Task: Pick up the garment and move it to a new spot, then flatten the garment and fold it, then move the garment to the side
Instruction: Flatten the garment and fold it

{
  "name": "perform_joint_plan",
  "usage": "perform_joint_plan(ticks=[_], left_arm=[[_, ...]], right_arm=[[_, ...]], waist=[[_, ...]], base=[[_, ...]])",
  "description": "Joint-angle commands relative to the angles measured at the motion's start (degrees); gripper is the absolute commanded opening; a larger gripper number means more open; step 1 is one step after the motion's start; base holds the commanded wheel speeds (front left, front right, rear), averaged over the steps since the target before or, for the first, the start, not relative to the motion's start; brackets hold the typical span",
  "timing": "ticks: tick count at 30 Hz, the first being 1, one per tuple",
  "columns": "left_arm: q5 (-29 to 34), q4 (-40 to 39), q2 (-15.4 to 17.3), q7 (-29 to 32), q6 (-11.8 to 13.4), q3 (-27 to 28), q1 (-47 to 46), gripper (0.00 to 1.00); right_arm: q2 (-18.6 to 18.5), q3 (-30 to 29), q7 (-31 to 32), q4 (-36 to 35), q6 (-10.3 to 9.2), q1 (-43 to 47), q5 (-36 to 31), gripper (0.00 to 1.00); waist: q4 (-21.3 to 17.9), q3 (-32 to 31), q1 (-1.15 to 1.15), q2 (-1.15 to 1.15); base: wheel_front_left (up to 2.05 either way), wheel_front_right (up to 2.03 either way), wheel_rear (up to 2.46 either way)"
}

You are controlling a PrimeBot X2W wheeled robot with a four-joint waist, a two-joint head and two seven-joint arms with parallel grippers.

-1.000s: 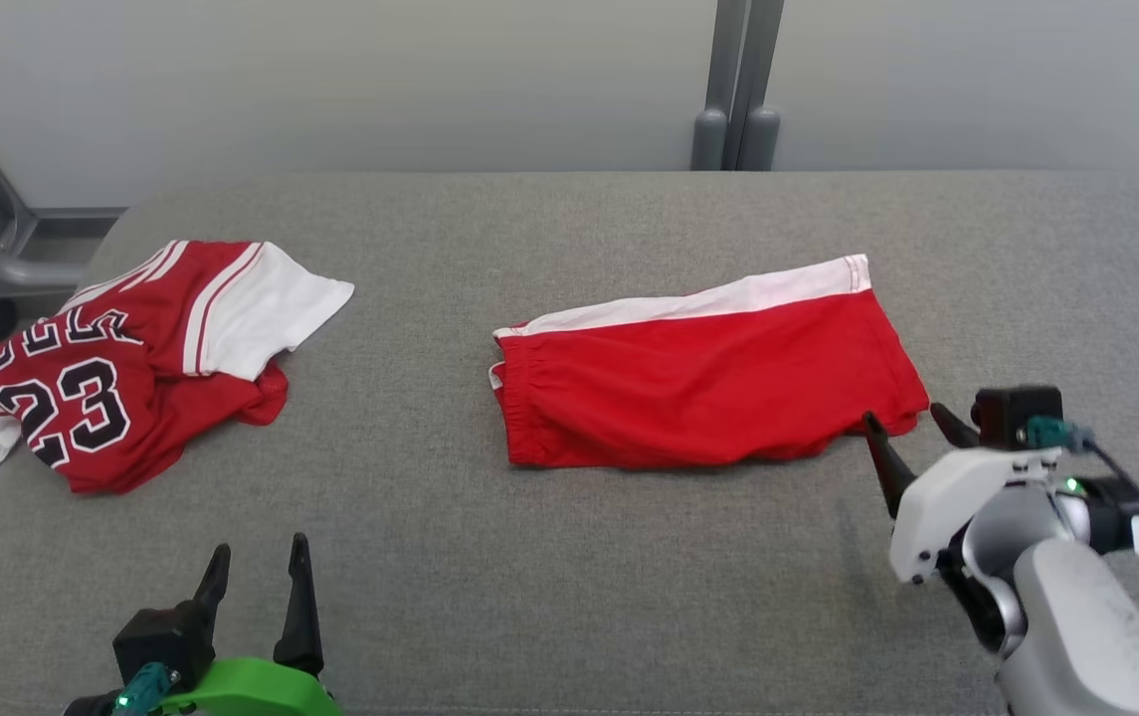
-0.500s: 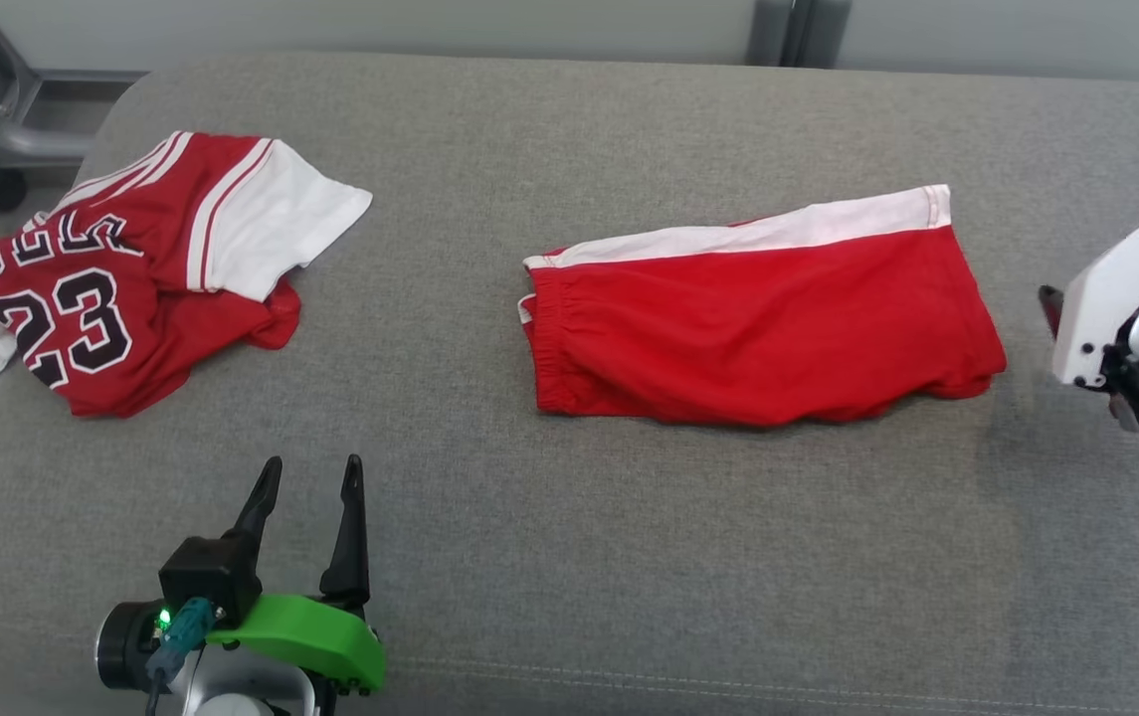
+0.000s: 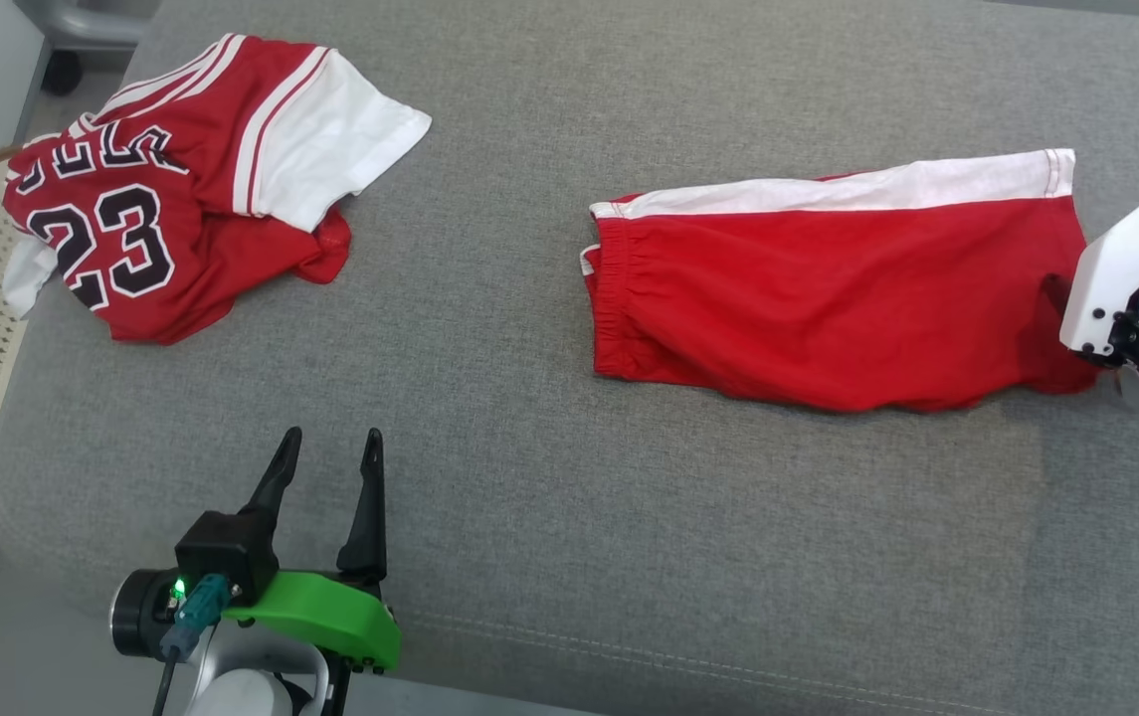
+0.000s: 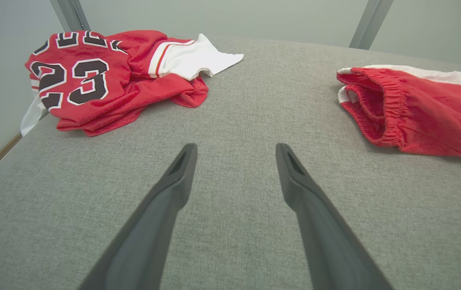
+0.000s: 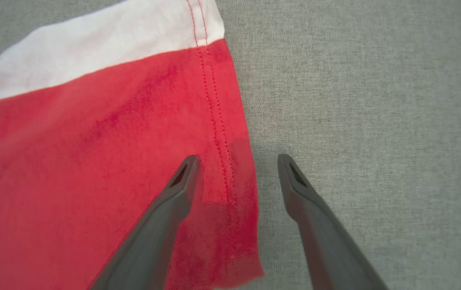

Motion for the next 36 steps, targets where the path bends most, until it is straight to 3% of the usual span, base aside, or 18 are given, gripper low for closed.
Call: perform_joint_plan(ticks=[1,10,12,13,17,36], left_arm=[[0.3,0.1,-0.1,-0.1,-0.3,-0.2,-0.9,1.0],[-0.1,1.0,-0.8,-0.5,-0.6,-1.1,-2.4,1.0],[-0.2,1.4,-0.9,-0.6,-0.7,-1.3,-2.7,1.0],[-0.2,1.6,-0.9,-0.6,-0.8,-1.4,-2.9,1.0],[-0.4,2.2,-0.9,-0.9,-0.8,-1.5,-3.3,1.0],[-1.5,3.0,-0.2,-0.7,0.1,-1.8,-2.5,1.0]], right_arm=[[-0.4,-0.4,0.1,0.3,-0.06,-0.8,-0.2,1.0],[2.3,-5.0,1.6,4.5,-0.02,-3.2,-1.9,0.99],[3.3,-6.0,2.3,5.4,0.0,-3.6,-1.8,0.69],[3.8,-6.6,2.6,5.7,0.0,-3.8,-1.8,0.41],[3.9,-7.5,3.2,6.4,-0.03,-4.0,-3.4,0.0],[-1.6,-12.9,1.8,0.5,-0.08,-4.4,-14.5,0.0]], waist=[[1.2,1.1,0.0,0.0],[2.9,2.8,0.0,0.0],[3.2,2.9,0.0,0.0],[3.3,3.0,0.0,0.0],[3.6,2.9,0.0,0.0],[1.4,-1.2,0.0,0.0]], base=[[0.0,0.0,0.0],[0.0,0.0,0.0],[0.0,0.0,0.0],[0.0,0.0,0.0],[0.0,0.0,0.0],[0.0,0.0,0.0]])
